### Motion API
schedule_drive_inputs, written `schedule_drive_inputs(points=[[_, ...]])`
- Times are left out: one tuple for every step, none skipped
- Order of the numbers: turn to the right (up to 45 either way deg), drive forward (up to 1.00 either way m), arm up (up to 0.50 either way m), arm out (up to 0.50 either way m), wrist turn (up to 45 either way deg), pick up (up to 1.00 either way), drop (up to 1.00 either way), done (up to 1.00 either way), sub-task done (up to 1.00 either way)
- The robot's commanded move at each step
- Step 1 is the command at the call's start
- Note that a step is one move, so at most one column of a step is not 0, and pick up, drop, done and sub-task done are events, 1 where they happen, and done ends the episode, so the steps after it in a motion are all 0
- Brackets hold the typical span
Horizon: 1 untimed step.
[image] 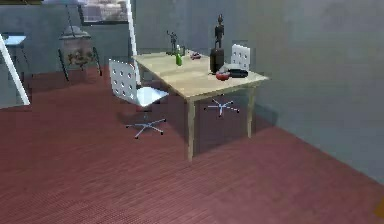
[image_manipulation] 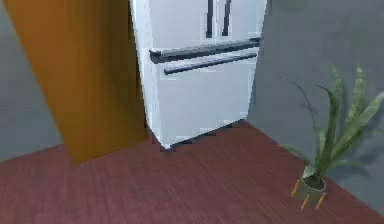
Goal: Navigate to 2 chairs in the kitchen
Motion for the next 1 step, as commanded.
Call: schedule_drive_inputs(points=[[-24.0, 0.00, 0.00, 0.00, 0.0, 0.00, 0.00, 0.00, 0.00]])
